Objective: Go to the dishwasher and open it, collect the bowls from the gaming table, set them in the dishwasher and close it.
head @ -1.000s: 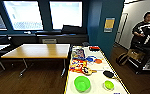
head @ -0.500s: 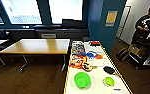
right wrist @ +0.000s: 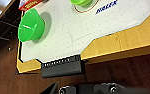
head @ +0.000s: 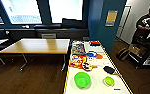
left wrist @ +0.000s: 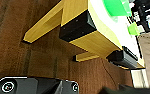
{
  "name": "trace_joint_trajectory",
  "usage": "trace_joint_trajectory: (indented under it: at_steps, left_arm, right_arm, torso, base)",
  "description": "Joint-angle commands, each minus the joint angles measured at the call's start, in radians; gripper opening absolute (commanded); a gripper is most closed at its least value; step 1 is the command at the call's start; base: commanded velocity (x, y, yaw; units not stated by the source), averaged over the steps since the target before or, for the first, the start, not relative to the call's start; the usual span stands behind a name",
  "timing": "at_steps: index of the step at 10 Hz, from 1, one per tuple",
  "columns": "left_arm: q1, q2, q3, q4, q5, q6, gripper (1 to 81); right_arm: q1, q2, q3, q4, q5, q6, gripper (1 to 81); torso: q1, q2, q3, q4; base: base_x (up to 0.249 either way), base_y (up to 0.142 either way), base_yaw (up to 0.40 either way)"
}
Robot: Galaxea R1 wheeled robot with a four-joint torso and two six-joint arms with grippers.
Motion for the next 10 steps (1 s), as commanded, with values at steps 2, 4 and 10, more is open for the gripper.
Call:
trace_joint_trajectory:
  at_steps: [2,4,10]
  left_arm:
    - [-0.131,-0.032,0.018,0.005,0.032,-0.123,81.1]
    - [-0.143,0.008,-0.010,0.002,0.032,-0.134,81.1]
    - [-0.147,0.077,-0.059,0.003,0.033,-0.134,81.1]
  right_arm:
    - [0.303,-0.086,-0.020,0.097,-0.210,0.012,81.1]
    - [0.384,-0.055,-0.053,0.119,-0.261,0.052,81.1]
    - [0.518,0.084,-0.199,0.121,-0.351,0.123,81.1]
  torso:
    - [0.000,0.000,0.000,0.000]
    - [0.000,0.000,0.000,0.000]
    - [0.000,0.001,-0.001,0.000]
  base:
    - [0.000,0.000,0.000]
    - [0.000,0.000,0.000]
    - [0.000,0.000,0.000]
